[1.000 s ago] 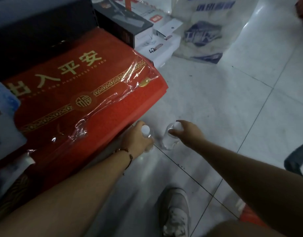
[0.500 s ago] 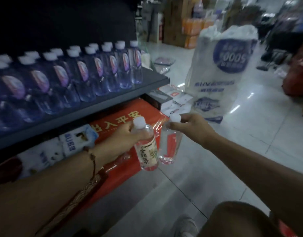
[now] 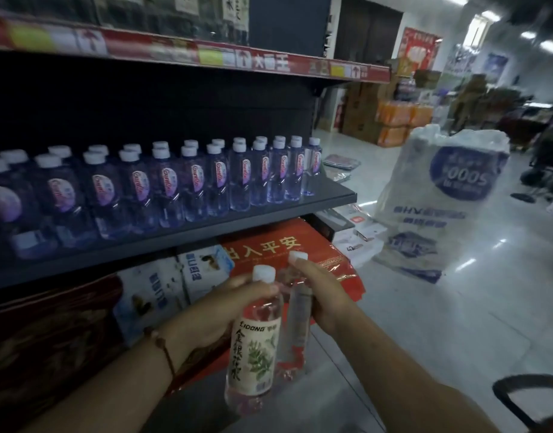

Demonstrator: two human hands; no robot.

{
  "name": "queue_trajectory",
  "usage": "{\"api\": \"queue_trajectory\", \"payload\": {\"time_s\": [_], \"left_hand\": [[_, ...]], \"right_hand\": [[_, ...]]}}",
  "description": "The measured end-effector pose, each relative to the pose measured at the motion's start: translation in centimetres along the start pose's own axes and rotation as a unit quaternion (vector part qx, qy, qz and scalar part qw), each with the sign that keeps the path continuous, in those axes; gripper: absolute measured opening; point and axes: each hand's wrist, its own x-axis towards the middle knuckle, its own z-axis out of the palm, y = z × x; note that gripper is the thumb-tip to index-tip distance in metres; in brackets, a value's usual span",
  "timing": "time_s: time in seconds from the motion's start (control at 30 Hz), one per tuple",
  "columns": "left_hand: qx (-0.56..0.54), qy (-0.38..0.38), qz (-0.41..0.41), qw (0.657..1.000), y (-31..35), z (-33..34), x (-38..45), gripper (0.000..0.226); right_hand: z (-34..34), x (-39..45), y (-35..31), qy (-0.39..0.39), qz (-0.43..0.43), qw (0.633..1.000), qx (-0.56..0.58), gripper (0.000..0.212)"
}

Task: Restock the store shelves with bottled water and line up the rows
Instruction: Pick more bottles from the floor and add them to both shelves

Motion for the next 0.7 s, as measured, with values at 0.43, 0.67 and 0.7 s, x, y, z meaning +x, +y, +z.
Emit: {"api": "queue_trajectory", "payload": {"time_s": [0.43,0.67,0.7], "left_hand": [[-0.193,0.107,-0.096,0.971,-1.4,-4.0,2.3,0.023],[-0.322,0.151,-0.037,0.934,-1.2,-7.7,2.4,0.028],[-0.322,0.158,-0.042,0.932,-1.2,-7.9,2.8,0.029]], "right_hand": [[0.9,4.1,-1.1,-0.183,0.161,0.97,-0.005,0.056],[2.3,4.1,2.7,-0.203,0.236,0.95,0.025,0.055],[2.7,4.0,2.9,-0.199,0.251,0.947,0.032,0.062]]}}
